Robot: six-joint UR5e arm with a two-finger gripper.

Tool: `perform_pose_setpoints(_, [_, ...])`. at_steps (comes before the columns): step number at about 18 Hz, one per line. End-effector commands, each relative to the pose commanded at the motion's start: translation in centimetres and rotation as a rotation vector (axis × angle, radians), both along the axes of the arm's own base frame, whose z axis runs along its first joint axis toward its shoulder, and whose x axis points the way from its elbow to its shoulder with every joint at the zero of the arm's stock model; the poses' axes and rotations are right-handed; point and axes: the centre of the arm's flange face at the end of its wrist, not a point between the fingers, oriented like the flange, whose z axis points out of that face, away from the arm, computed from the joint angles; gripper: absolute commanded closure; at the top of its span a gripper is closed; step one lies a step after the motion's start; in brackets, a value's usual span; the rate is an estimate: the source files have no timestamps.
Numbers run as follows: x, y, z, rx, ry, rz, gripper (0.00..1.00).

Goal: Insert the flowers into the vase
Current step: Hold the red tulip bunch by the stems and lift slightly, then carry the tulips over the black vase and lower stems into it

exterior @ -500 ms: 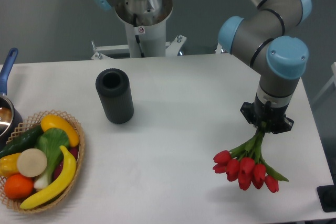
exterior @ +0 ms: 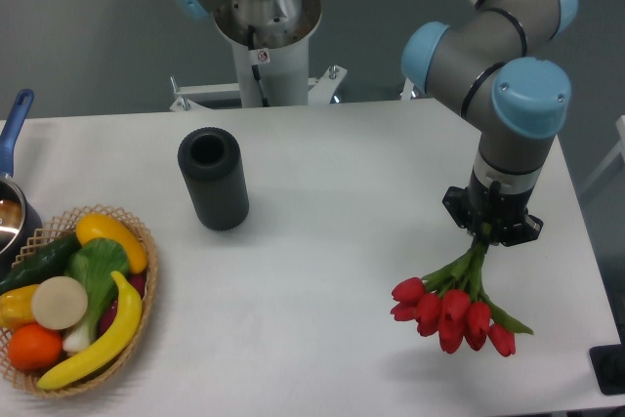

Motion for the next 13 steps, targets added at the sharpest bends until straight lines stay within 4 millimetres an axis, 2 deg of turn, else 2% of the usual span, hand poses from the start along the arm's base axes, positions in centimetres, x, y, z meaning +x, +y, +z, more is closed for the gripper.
perform_pose_setpoints(3, [0.4,1.1,1.1,0.111,-0.035,0.014,0.98])
perform_pose_setpoints(7, [1.9,2.3,4.0,0.29,-0.088,0.015,0.97])
perform_pose_setpoints(13, [3.7,4.5,6.3,0.646,-0.322,0.012,0.97])
